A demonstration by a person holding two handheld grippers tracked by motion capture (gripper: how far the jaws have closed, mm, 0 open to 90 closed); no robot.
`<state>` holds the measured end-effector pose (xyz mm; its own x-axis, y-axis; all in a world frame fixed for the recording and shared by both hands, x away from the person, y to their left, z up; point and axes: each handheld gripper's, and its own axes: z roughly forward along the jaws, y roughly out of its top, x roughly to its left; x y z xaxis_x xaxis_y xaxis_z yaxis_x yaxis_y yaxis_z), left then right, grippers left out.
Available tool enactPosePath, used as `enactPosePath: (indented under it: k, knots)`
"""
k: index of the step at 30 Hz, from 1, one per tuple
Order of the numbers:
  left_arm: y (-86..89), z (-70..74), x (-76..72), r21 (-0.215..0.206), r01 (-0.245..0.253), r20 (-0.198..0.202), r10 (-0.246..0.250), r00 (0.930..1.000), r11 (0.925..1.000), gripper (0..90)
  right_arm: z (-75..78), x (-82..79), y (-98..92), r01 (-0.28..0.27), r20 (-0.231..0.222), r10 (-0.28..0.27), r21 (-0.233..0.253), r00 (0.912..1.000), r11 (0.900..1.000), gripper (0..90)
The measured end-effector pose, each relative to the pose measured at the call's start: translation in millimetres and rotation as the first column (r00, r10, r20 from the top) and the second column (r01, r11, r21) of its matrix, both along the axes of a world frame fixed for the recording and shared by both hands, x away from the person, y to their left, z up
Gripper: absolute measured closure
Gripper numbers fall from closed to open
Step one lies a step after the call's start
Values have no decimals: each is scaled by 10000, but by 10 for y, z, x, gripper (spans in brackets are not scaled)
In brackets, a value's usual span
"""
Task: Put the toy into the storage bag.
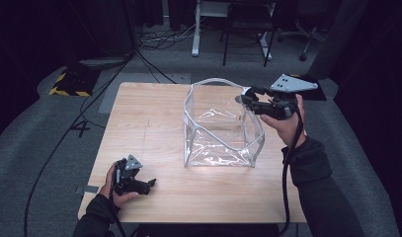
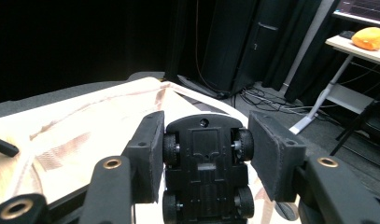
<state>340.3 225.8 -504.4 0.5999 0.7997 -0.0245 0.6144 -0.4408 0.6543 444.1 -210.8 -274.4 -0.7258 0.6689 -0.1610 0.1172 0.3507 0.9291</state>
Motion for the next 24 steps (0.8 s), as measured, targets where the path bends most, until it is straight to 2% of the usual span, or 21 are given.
enactPosePath:
  k: [13,21,24]
  knots:
    - [-1,-2,1,20,-30,69,30,10000,10000,2,-71,28,220,-320,-219,312,-377,9993,9988,485]
    - [3,2,2,84,-30,122,29,9999,10000,2,-113,60,362,-287,-410,261,-641,9988,9975,485]
    - [-4,-4,-1,-34,-20,28,20,10000,10000,2,-125,70,398,-217,-488,179,-786,9986,9967,485]
